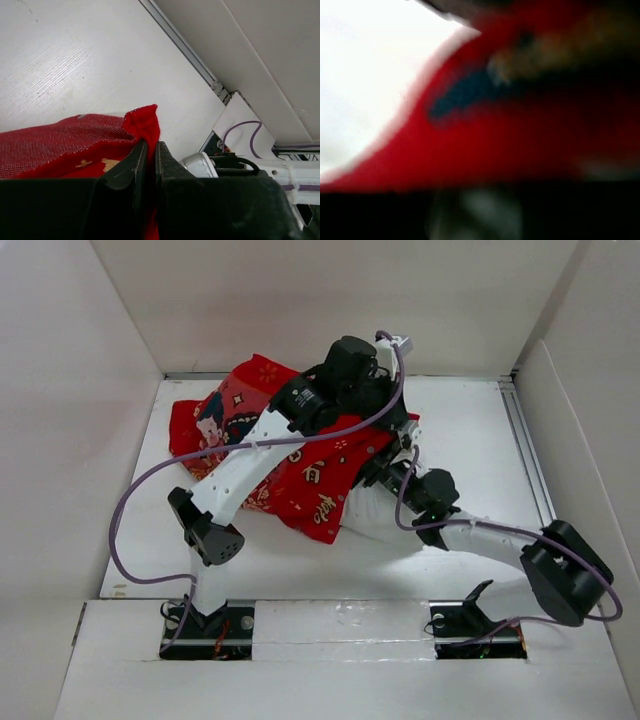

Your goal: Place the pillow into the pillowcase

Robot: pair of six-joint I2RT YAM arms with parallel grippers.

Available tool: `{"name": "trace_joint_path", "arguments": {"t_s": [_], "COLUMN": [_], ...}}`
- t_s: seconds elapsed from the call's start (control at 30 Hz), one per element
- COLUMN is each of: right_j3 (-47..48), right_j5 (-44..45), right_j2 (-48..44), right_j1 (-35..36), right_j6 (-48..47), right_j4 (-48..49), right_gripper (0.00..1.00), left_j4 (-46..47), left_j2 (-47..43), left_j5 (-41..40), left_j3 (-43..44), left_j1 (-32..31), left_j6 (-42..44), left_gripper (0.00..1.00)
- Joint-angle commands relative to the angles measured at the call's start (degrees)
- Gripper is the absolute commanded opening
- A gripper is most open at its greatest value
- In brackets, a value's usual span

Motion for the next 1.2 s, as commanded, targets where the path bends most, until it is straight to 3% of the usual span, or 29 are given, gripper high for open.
{"name": "trace_joint_path", "arguments": {"t_s": [0.0,0.03,0.2,0.37,0.47,0.73,0.87,0.9,1.07,1.17], "right_j3": [-4.2,-4.2,-1.7,1.1,-3.3,-22.1,-28.2,-29.2,-33.7,-29.2], "right_j5": [5.3,6.2,20.7,33.8,37.3,38.9,37.2,33.8,14.0,6.0], "right_j2": [-4.1,-11.1,-33.2,-46.5,-50.0,-65.9,-68.5,-67.6,-54.9,-46.4], "right_j1": [1.1,1.1,2.4,2.4,2.4,2.4,2.4,2.4,2.4,2.4], "right_j6": [4.4,2.4,-1.3,4.1,7.1,12.2,13.3,13.3,4.8,0.0], "right_j4": [-5.4,-12.6,-41.4,-71.7,-76.5,-69.2,-63.6,-61.1,-29.8,-21.8], "right_gripper": [0.77,1.00,1.00,1.00,1.00,1.00,1.00,1.00,1.00,1.00], "left_j4": [11.4,11.9,18.8,20.6,20.6,16.3,15.6,15.6,13.0,10.1], "left_j2": [-6.3,-7.4,-10.3,-9.1,-8.0,-7.3,-7.3,-7.3,-4.7,-1.1], "left_j5": [3.7,2.0,-4.7,-5.3,-5.3,-5.2,-5.2,-4.1,0.0,2.4], "left_j3": [-1.6,-3.2,-17.4,-18.4,-16.7,-10.2,-9.1,-9.0,-4.5,1.0], "left_j1": [-3.4,-1.9,7.2,8.0,8.0,8.0,8.0,8.0,5.5,3.7], "left_j6": [-2.1,-4.8,-10.8,-10.8,-10.8,-9.6,-8.6,-8.6,-5.2,-4.1], "left_gripper": [0.00,0.00,0.00,0.00,0.00,0.00,0.00,0.00,0.00,0.00]}}
